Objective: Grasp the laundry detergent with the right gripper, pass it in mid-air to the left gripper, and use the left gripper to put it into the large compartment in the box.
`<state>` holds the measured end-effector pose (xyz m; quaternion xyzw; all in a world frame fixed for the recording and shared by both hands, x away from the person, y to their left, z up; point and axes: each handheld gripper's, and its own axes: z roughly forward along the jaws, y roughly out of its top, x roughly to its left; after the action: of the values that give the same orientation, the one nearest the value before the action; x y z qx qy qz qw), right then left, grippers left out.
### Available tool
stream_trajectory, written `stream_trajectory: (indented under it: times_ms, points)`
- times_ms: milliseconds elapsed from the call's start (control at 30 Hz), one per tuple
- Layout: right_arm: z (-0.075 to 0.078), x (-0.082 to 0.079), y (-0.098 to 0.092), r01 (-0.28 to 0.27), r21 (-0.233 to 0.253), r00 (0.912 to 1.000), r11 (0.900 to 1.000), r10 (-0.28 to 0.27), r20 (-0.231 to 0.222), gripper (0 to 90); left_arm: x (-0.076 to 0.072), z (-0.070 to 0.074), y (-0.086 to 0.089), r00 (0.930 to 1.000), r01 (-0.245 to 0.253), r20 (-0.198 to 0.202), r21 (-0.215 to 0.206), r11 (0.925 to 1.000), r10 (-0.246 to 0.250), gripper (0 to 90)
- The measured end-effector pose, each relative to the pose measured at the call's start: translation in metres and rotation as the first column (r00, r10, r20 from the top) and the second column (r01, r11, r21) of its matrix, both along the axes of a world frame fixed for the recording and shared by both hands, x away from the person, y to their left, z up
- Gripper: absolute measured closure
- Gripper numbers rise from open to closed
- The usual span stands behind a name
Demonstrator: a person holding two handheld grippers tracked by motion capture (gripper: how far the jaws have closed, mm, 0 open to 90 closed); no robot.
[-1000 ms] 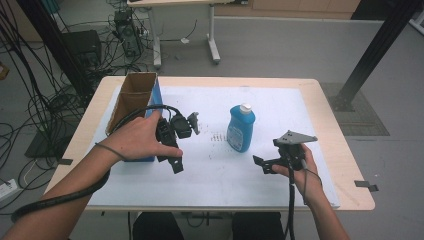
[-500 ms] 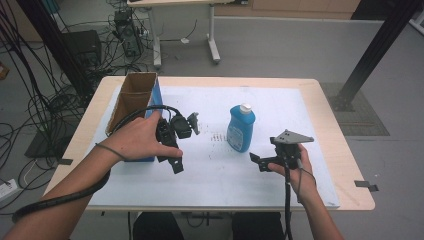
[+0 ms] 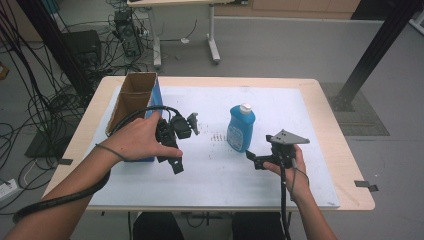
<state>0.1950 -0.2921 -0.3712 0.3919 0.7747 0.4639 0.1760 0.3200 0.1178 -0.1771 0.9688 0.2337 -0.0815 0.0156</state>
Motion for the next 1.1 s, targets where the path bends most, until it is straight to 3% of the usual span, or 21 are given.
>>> stream_trajectory:
  times_ms: [333,367,733,1100]
  points:
    - [-0.012,0.005,0.003,-0.019,0.034,0.9992,0.999,0.017,0.036,3.3,0.000,-0.001,0.000,0.9999,-0.013,-0.005,-0.001,0.9999,0.013,9.1]
    - [-0.012,0.006,0.004,-0.019,0.032,0.9991,0.999,0.018,0.038,3.3,0.000,0.000,-0.001,1.0000,0.006,0.001,0.001,1.0000,-0.006,9.0]
    - [-0.016,0.012,0.010,-0.023,0.035,0.9976,0.999,0.021,0.066,3.3,0.001,-0.001,0.001,1.0000,-0.002,-0.003,0.002,1.0000,0.002,8.8]
    - [-0.018,0.017,0.013,-0.029,0.047,0.9977,0.998,0.026,0.062,3.3,0.001,0.000,0.002,1.0000,-0.008,-0.003,0.002,1.0000,0.008,8.8]
